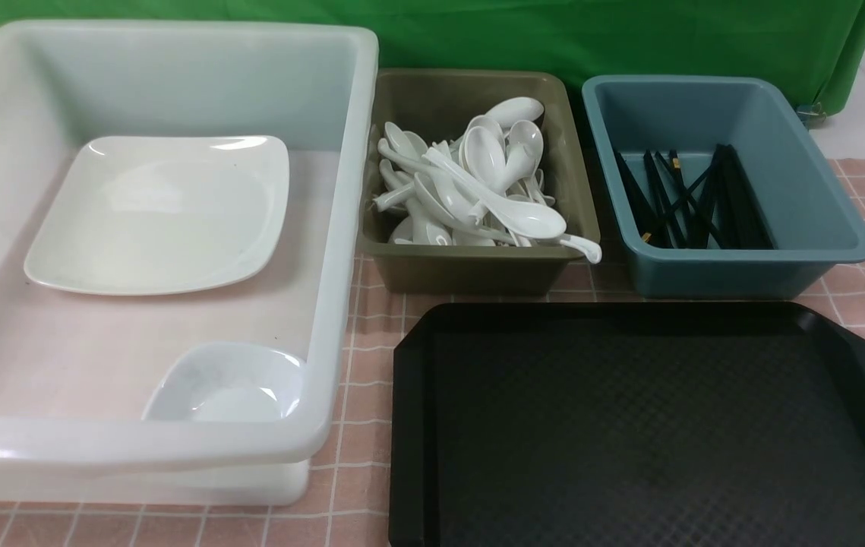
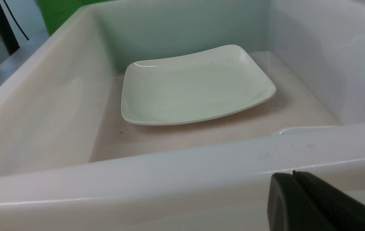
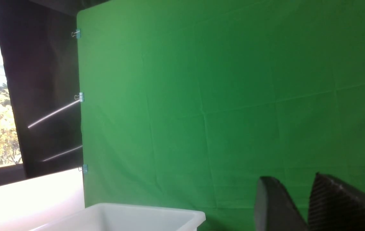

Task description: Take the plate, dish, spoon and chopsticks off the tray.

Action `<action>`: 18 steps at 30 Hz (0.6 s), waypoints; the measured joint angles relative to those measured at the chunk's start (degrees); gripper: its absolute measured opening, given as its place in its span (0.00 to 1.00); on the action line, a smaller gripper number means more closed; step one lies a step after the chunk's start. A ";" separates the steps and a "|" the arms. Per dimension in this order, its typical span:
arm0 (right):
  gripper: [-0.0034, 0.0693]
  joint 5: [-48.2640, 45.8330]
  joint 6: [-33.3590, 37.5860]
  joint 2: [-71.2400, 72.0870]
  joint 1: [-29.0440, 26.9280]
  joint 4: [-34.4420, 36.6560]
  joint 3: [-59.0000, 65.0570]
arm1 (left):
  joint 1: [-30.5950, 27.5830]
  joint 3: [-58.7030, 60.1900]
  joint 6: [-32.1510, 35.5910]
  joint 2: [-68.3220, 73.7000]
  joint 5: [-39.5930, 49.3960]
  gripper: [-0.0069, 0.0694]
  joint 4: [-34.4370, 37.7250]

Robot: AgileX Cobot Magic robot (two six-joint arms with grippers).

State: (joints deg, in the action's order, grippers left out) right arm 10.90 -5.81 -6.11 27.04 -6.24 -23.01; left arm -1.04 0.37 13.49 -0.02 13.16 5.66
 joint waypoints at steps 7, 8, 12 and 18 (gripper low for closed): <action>0.38 -2.92 1.88 0.00 0.00 0.53 0.17 | 0.00 0.00 -0.07 0.00 0.00 0.10 0.00; 0.38 -4.50 3.66 0.00 0.00 1.15 0.59 | 0.00 0.00 -0.07 0.00 0.00 0.10 0.00; 0.38 -12.26 9.03 0.00 0.00 2.34 2.67 | 0.00 0.00 -0.07 0.00 0.00 0.10 0.00; 0.38 -15.43 9.71 0.44 -0.50 2.62 7.59 | 0.00 0.00 -0.07 0.00 0.00 0.10 0.00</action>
State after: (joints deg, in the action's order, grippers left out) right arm -4.53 3.91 -5.67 26.54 -3.63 -15.41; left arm -1.04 0.37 13.43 -0.02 13.16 5.66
